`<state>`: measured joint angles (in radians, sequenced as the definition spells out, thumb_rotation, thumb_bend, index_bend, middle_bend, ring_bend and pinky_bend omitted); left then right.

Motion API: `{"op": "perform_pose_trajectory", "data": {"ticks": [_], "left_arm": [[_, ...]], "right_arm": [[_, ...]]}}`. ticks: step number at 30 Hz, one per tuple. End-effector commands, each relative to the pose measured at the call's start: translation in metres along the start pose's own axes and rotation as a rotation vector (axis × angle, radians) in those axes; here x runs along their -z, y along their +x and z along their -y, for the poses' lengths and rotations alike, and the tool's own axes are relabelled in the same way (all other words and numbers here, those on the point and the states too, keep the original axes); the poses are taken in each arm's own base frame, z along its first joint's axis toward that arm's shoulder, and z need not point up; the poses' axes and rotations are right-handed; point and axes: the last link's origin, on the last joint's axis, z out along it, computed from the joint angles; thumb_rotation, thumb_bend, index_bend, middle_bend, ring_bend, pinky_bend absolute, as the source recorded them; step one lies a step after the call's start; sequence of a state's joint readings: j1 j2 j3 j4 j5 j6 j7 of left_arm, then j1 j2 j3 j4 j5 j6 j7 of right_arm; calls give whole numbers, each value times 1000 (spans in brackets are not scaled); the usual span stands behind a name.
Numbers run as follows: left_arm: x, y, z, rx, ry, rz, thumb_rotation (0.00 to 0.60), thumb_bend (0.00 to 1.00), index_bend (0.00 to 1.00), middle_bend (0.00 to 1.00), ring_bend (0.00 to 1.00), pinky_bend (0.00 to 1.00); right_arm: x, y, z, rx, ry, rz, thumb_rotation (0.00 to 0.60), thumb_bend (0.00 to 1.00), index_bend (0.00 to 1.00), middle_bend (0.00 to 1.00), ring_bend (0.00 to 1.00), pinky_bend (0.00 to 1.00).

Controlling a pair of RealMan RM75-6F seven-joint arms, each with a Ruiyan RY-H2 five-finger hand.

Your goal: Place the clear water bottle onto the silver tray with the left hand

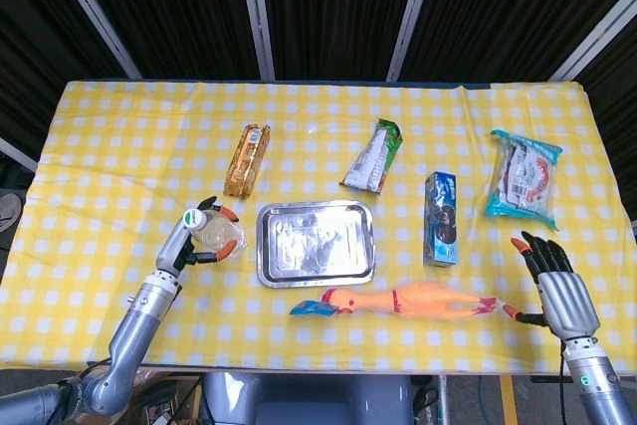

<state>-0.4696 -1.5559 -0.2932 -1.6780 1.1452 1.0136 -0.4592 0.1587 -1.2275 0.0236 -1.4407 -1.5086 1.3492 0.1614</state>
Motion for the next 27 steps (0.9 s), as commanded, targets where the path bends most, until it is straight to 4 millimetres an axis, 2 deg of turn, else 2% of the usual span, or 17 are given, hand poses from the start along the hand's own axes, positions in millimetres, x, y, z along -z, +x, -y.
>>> {"op": "perform_pose_trajectory", "data": {"ticks": [1, 8, 14, 17, 21, 27], "left_arm": [[-16, -10, -21, -46, -52, -20, 600, 440, 451, 424, 0, 24], [-41, -45, -43, -121, -63, 19, 600, 428, 441, 414, 0, 24], [-58, -75, -55, -37, -59, 87, 600, 425, 433, 403, 0, 26], [-61, -91, -60, -21, -57, 117, 600, 426, 438, 405, 0, 27], [-58, -96, -73, -19, -82, 124, 600, 431, 458, 413, 0, 27], [-49, -86, -110, -15, -146, 46, 600, 442, 477, 422, 0, 27]], "right_arm": [[-1, -1, 0, 2, 0, 5, 600, 49, 111, 0, 4, 0], [-3, -3, -1, 2, -2, 12, 600, 50, 110, 0, 4, 0], [-5, -6, -4, -3, -14, 31, 600, 49, 111, 0, 4, 0], [-6, -6, -4, -4, -13, 28, 600, 49, 110, 0, 4, 0], [-6, -4, -6, -9, -16, 23, 600, 49, 111, 0, 4, 0], [-5, -5, -4, -10, -4, 26, 600, 49, 111, 0, 3, 0]]}}
